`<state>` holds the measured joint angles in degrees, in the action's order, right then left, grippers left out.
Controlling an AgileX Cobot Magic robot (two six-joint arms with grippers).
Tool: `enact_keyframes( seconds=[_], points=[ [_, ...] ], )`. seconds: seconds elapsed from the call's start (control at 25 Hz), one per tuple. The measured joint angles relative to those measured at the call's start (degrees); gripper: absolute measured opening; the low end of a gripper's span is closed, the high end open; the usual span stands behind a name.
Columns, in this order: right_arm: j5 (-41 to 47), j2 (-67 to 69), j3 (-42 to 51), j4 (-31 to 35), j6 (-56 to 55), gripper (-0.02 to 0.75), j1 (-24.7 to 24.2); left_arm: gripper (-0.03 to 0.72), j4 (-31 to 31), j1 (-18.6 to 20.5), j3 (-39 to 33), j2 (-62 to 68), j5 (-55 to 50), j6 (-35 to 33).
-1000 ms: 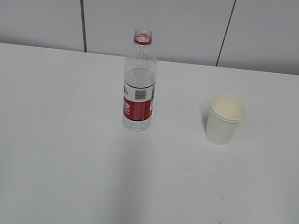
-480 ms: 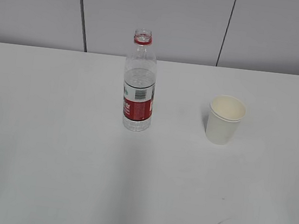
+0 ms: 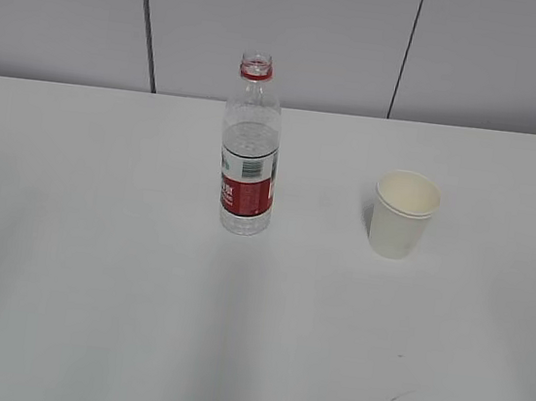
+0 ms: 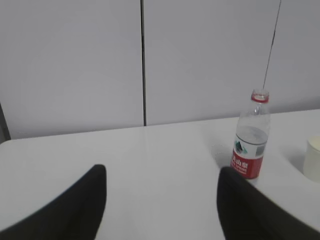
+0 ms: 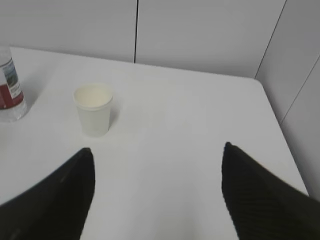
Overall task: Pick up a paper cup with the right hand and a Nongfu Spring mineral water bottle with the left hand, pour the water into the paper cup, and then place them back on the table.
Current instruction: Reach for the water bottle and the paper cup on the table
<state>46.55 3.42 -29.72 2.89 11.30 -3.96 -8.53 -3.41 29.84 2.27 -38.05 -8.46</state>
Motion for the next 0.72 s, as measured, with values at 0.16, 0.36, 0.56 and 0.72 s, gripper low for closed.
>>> enact_keyframes(
  seconds=[0.16, 0.36, 0.56, 0.72],
  points=[
    [-9.3, 5.1, 0.0, 0.1, 0.1, 0.59, 0.0, 0.436, 0.9, 0.0, -0.1, 4.7, 5.6, -0.1],
    [-17.4, 9.9, 0.0, 0.2, 0.1, 0.59, 0.0, 0.436, -1.4, 0.0, -0.5, 12.2, 11.7, -0.2],
    [-24.1, 14.0, 1.8, 0.3, 0.1, 0.59, 2.2, 0.436, -3.4, 0.0, -0.8, 19.8, 20.5, -0.2],
    [-28.3, 19.4, 2.0, 0.4, 0.1, 0.59, 3.5, 0.436, -3.5, 0.0, -0.8, 26.3, 26.3, -0.2]
  ],
)
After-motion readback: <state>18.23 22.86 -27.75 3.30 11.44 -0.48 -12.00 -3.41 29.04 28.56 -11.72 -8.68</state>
